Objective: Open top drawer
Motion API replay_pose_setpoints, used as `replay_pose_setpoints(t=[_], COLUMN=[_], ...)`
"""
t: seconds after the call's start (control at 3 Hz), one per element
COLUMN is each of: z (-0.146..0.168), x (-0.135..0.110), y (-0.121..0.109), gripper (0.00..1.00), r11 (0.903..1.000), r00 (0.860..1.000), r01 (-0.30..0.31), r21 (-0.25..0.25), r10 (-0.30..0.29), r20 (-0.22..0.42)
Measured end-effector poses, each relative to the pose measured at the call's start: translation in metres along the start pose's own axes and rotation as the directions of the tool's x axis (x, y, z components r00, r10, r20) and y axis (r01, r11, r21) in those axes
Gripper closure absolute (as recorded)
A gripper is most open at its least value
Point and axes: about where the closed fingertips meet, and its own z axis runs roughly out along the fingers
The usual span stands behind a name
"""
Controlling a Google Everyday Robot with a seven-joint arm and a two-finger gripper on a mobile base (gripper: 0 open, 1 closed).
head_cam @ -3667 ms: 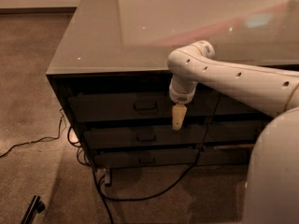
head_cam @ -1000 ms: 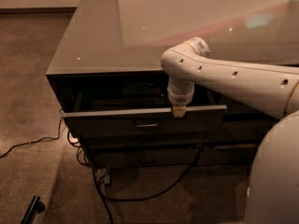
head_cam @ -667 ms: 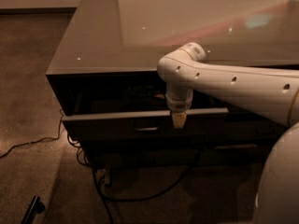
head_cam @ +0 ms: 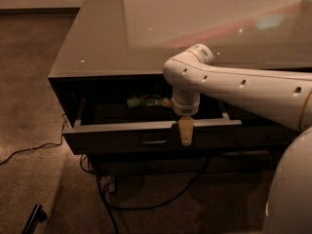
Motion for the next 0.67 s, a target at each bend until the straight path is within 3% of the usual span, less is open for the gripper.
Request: replay_pose_setpoints(t=[0.67], z=[0.005], x=[0.011], y=[0.038], gripper=[0.0], r11=[0.9992], r00=[0.999], r01=[0.037], r21=[-0.016], r10=[-0.037], r20=[0.01])
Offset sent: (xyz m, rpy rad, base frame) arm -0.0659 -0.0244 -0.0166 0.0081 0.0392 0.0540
